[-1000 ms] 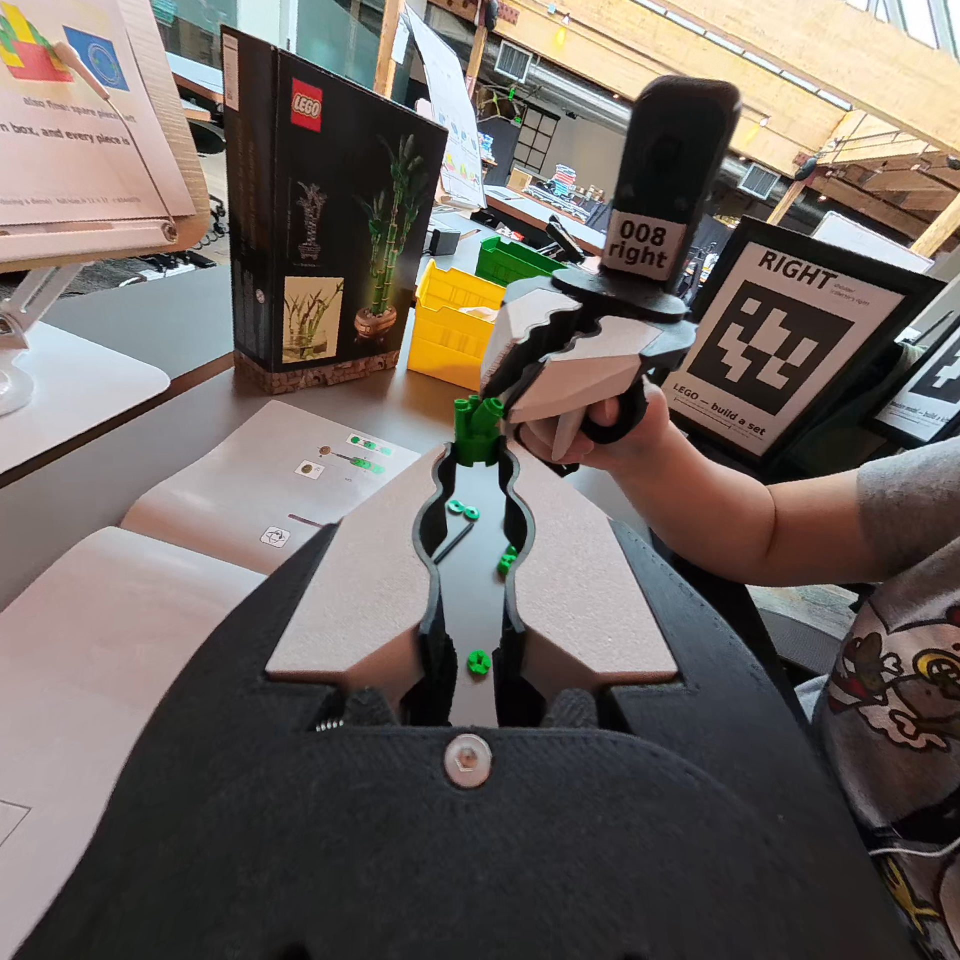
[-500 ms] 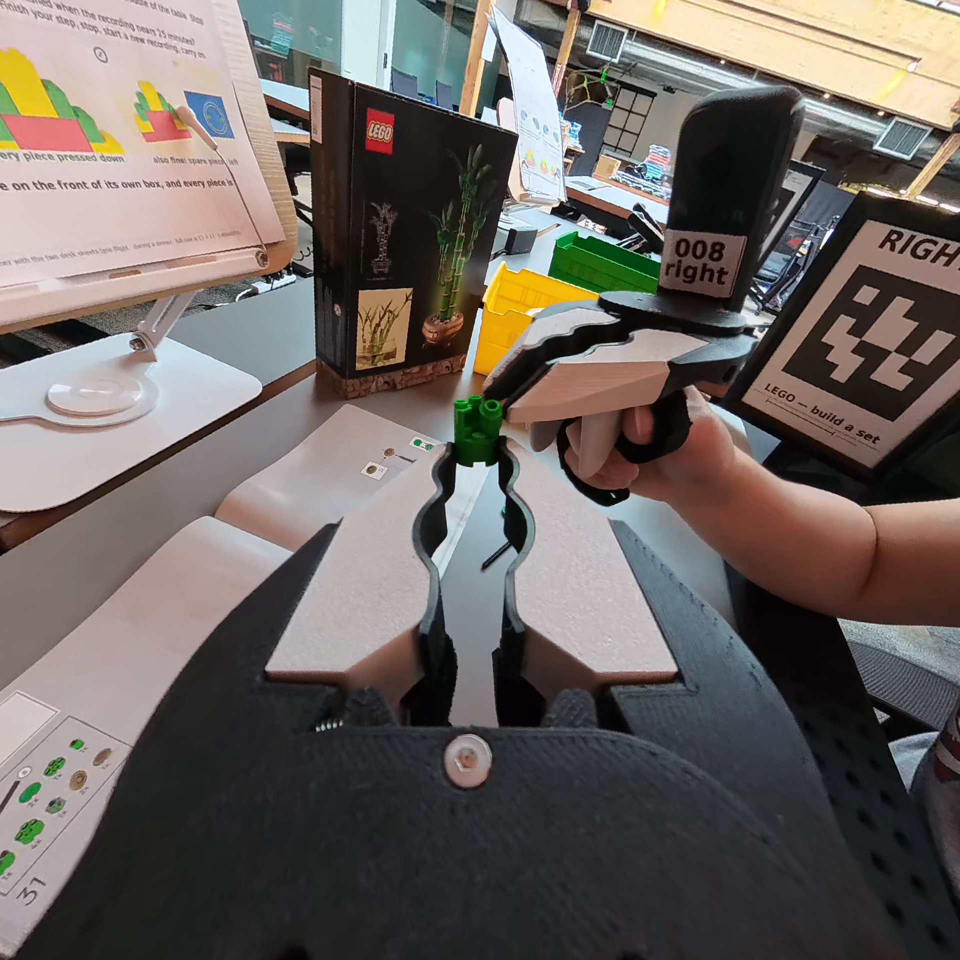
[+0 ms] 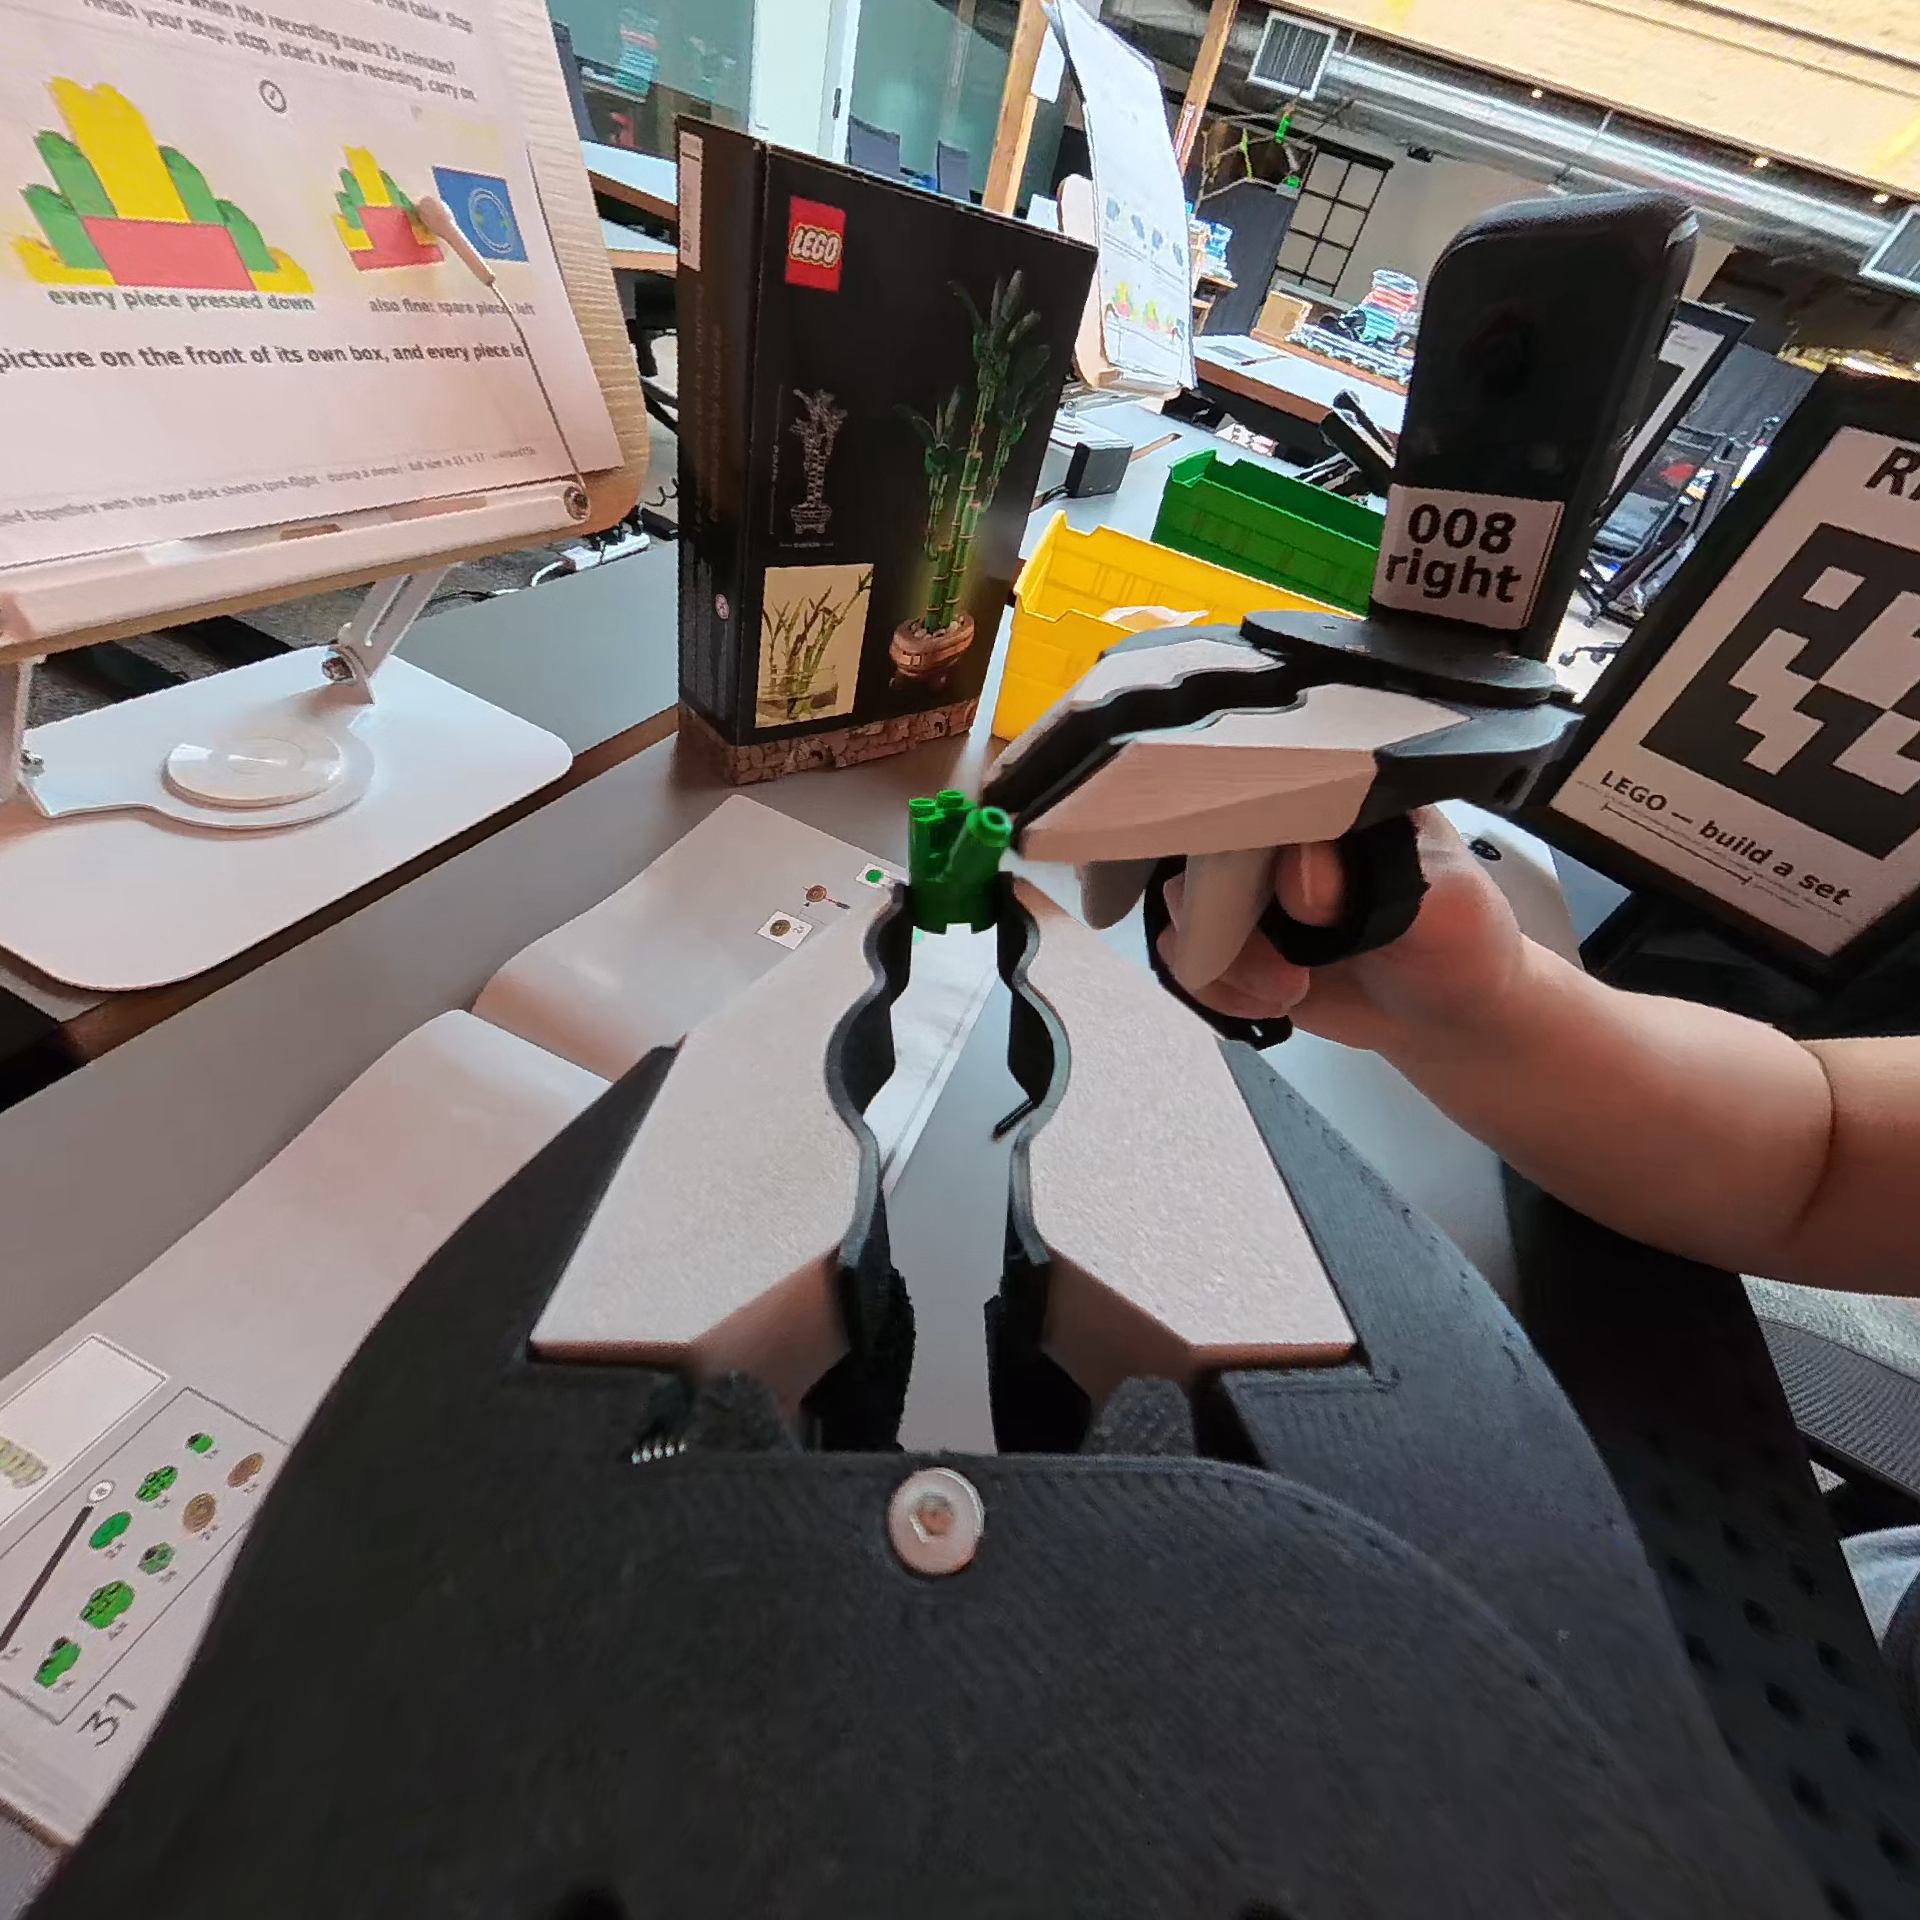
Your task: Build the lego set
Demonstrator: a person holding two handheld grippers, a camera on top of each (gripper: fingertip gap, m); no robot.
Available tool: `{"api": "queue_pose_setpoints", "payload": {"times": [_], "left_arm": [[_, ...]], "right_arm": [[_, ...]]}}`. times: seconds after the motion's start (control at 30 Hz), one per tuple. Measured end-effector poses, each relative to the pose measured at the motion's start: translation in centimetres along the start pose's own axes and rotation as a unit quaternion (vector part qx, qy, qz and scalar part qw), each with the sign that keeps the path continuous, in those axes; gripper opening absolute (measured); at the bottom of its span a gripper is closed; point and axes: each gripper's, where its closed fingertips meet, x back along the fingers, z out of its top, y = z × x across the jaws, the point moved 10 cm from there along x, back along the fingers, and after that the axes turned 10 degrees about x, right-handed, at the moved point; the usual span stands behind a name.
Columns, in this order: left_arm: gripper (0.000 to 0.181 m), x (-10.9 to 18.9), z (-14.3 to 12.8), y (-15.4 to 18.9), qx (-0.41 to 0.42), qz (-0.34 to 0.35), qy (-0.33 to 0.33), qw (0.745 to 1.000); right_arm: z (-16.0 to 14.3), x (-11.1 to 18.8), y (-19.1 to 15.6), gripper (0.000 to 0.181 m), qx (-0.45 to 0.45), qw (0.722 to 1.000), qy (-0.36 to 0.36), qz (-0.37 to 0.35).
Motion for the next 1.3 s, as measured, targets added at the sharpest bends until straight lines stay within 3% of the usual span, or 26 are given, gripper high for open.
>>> {"api": "queue_pose_setpoints", "payload": {"times": [0.27,0.5,0.7,0.97,1.1,1.3], "left_arm": [[0.014,-0.1,0.0,0.2,-0.013,0.013,-0.002,1.000],[0.014,0.7,0.1,-0.6,-0.022,0.040,-0.007,0.999],[0.014,6.4,2.3,-1.5,-0.012,0.079,0.050,0.996],[0.014,14.9,5.2,2.2,-0.048,0.103,0.122,0.986],[0.014,17.0,5.8,3.8,-0.063,0.116,0.143,0.981],[0.014,17.7,5.8,4.1,-0.066,0.125,0.148,0.979]], "right_arm": [[-0.3,0.1,0.6,0.000,-0.037,0.999,0.010,0.008],[0.1,0.6,0.8,0.000,0.000,1.000,-0.002,-0.010],[-0.7,0.3,1.2,0.000,-0.011,0.999,-0.030,0.010],[-2.1,-0.6,1.3,0.000,-0.017,0.997,-0.066,0.024],[-2.6,-1.1,1.1,0.003,-0.015,0.996,-0.086,0.030],[-3.5,-1.9,0.4,0.008,0.004,0.991,-0.124,0.043]]}}
